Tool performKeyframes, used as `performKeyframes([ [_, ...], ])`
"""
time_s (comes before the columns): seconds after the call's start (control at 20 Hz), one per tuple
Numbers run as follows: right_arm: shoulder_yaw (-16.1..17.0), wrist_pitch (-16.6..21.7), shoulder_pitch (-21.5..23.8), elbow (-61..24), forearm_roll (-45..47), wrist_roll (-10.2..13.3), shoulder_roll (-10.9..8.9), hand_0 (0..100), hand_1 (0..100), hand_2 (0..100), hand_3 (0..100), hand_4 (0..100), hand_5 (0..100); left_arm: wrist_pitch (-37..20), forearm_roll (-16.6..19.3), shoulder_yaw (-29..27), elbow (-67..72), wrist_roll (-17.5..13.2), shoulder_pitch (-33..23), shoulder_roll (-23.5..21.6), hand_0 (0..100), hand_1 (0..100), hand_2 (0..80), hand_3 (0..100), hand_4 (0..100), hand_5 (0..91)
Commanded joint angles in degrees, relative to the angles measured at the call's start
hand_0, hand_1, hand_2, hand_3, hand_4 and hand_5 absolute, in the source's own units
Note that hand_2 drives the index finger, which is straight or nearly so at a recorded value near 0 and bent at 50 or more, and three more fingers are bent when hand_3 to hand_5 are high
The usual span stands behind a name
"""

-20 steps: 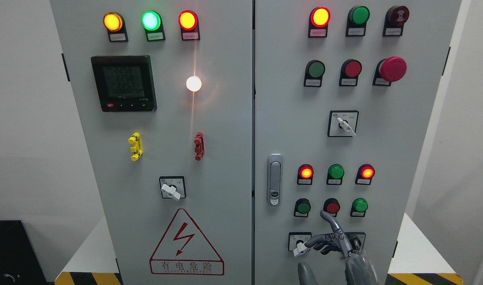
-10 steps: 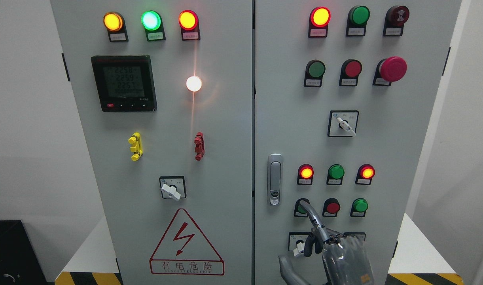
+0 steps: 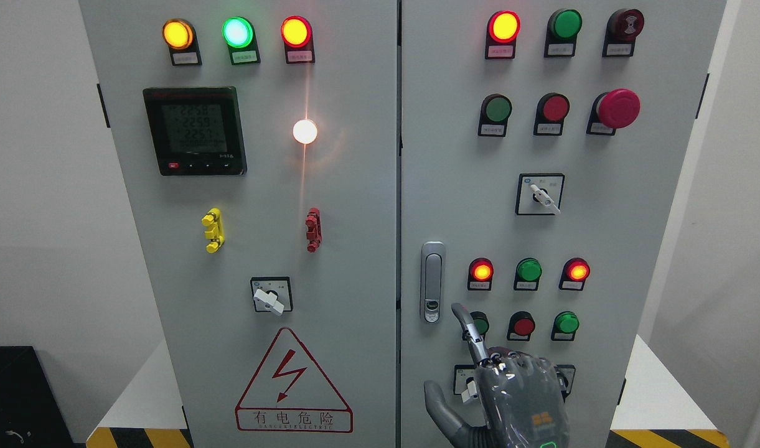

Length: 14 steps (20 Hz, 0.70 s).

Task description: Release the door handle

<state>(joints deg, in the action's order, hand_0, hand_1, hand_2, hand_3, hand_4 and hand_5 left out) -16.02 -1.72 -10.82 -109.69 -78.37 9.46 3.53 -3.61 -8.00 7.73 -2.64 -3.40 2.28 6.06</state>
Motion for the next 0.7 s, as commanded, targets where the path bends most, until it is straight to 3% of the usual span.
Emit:
performKeyframes([
  [0.0,-3.4,-1.5,-1.2,4.3,-3.9,0.0,2.26,41,37,0,100,100,100,0.0,0.0,0.0,0.0,0.0,0.0,0.0,12,56,0.0,0,0,0.0],
  [0.65,-4.6,-5.5,-3.2,9.7,-4.7,0.0,3.14,41,35,0,100,100,100,0.0,0.0,0.0,0.0,0.0,0.0,0.0,12,56,0.0,0,0,0.0],
])
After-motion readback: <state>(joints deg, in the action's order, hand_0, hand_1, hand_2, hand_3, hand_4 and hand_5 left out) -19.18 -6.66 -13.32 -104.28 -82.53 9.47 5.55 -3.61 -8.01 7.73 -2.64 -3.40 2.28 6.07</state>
